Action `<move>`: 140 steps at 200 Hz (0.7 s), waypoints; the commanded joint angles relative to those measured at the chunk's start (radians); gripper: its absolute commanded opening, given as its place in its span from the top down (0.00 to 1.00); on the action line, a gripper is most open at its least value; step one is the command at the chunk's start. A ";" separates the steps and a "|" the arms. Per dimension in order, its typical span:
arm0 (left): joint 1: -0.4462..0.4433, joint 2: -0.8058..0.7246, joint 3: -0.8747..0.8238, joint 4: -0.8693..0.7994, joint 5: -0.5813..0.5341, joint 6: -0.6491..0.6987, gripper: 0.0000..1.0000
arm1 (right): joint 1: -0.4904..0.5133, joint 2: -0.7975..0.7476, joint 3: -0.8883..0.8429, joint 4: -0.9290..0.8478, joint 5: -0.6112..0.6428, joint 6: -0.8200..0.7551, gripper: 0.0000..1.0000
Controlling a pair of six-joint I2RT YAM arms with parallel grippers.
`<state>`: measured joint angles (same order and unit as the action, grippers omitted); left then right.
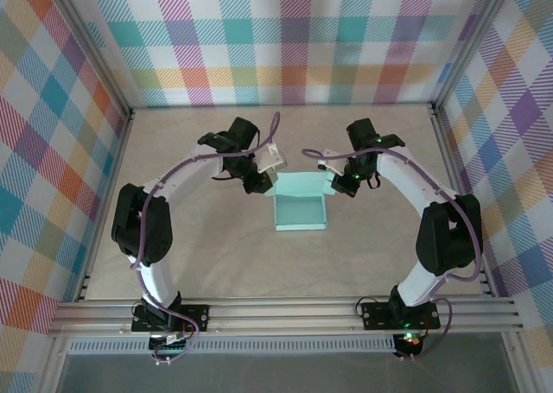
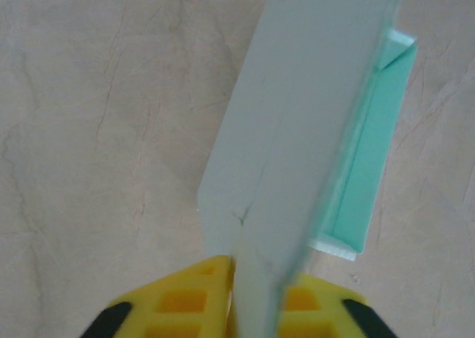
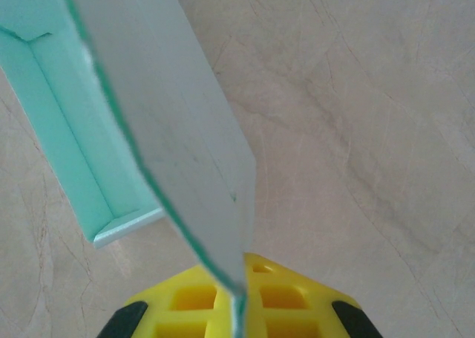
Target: Fold the paper box
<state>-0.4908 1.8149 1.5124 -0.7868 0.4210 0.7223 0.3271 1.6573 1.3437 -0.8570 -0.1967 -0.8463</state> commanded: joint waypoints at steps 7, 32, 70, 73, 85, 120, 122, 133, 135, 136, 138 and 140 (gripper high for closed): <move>-0.014 -0.004 0.022 0.001 -0.008 -0.028 1.00 | 0.015 -0.002 0.026 -0.025 0.016 0.017 1.00; -0.014 -0.005 0.014 0.028 -0.028 -0.090 1.00 | 0.032 -0.004 0.025 -0.023 0.038 0.035 1.00; -0.026 -0.010 0.005 0.091 -0.094 -0.248 1.00 | 0.070 -0.014 0.023 0.013 0.071 0.111 1.00; -0.028 -0.012 0.004 0.093 -0.101 -0.257 1.00 | 0.072 -0.015 0.025 0.014 0.074 0.122 1.00; -0.039 -0.022 -0.003 0.105 -0.151 -0.295 1.00 | 0.088 -0.014 0.031 0.018 0.090 0.160 1.00; -0.073 -0.065 -0.031 0.160 -0.202 -0.398 1.00 | 0.121 -0.054 0.005 0.105 0.194 0.294 1.00; -0.076 -0.067 -0.034 0.166 -0.206 -0.406 1.00 | 0.122 -0.058 0.005 0.108 0.199 0.300 1.00; -0.085 -0.083 -0.049 0.195 -0.226 -0.443 1.00 | 0.132 -0.071 -0.001 0.123 0.224 0.331 1.00; -0.086 -0.086 -0.051 0.199 -0.228 -0.446 1.00 | 0.134 -0.074 -0.001 0.124 0.226 0.336 1.00; -0.087 -0.087 -0.052 0.200 -0.230 -0.451 1.00 | 0.135 -0.076 -0.002 0.126 0.227 0.337 1.00; -0.087 -0.087 -0.054 0.204 -0.232 -0.457 1.00 | 0.137 -0.079 -0.004 0.129 0.228 0.342 1.00; -0.088 -0.091 -0.056 0.207 -0.233 -0.465 1.00 | 0.138 -0.082 -0.005 0.131 0.230 0.346 1.00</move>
<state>-0.5350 1.7908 1.4837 -0.6632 0.2089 0.3706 0.4324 1.6344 1.3499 -0.8059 -0.0093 -0.6037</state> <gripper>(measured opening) 0.047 0.051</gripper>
